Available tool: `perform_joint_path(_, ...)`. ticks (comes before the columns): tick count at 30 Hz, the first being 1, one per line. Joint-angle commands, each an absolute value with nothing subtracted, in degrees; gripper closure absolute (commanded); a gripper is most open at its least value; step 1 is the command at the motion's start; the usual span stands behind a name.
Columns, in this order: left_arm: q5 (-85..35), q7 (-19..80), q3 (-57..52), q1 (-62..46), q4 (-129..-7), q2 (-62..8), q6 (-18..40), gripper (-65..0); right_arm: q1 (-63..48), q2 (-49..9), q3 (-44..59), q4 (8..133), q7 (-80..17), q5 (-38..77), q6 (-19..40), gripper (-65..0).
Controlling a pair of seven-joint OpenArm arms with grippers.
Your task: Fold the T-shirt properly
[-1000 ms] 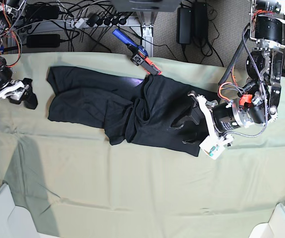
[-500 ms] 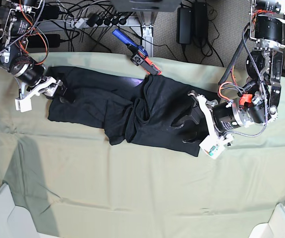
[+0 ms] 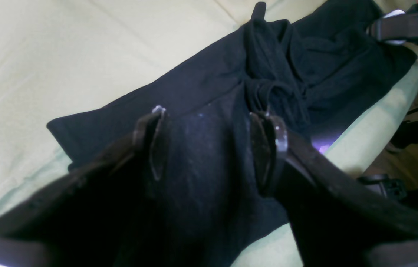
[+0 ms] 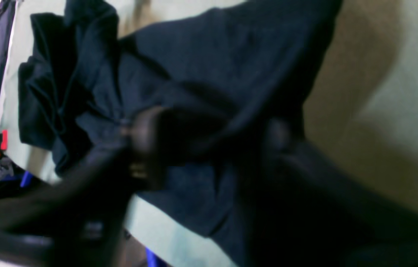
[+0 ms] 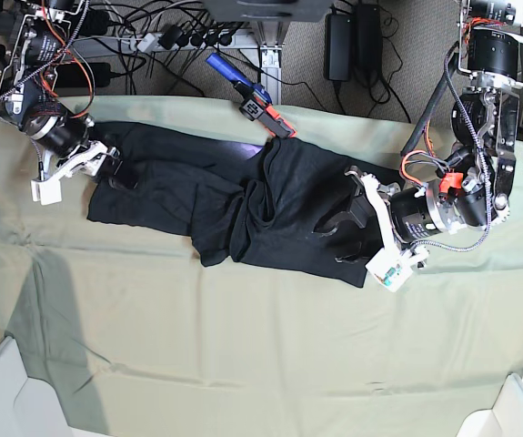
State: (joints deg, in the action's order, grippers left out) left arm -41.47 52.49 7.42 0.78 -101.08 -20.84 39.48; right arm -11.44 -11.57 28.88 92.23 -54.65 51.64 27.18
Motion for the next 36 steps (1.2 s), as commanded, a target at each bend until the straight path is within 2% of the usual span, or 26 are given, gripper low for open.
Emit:
perform_joint_path(1, -42.3, 51.3, 7.0, 1.7, -102.1, -21.3, 40.0, -37.6, -11.0, -12.2, 29.1, 93.1, -53.4, 52.9, 31.6, -19.4)
perform_joint_path(4, -42.3, 51.3, 7.0, 1.7, -102.1, -21.3, 40.0, -37.6, -11.0, -12.2, 29.1, 93.1, -51.9, 52.1, 31.6, -3.5)
perform_joint_path(5, -42.3, 51.3, 7.0, 1.7, -102.1, -21.3, 40.0, -37.6, -11.0, -12.2, 29.1, 93.1, -50.9, 51.3, 31.6, 0.0)
perform_joint_path(10, -42.2, 51.3, 7.0, 1.7, -102.1, -21.9, 40.0, -37.6, -11.0, -12.2, 29.1, 93.1, -48.2, 46.7, 31.6, 0.0)
perform_joint_path(20, -42.2, 51.7, 3.9, 1.7, -102.1, -23.0, 40.0, -37.6, -9.8, -12.6, 30.9, 93.1, -48.2, 46.9, 31.6, 0.0)
perform_joint_path(25, -43.9, 52.4, -1.4, 1.4, -102.0, -24.9, 40.0, -37.6, -8.9, -15.7, 36.1, 93.1, -48.2, 46.7, 31.6, 0.0)
perform_joint_path(31, -43.9, 52.5, -2.5, -2.5, -101.9, -27.2, 40.0, -37.6, -8.9, -21.1, 39.4, 93.2, -49.1, 48.1, 31.6, 0.0)
perform_joint_path(36, -43.1, 52.6, -2.5, -6.2, -101.9, -27.2, 40.0, -37.6, -8.9, -20.4, 38.6, 99.2, -50.9, 51.6, 31.7, 0.0)
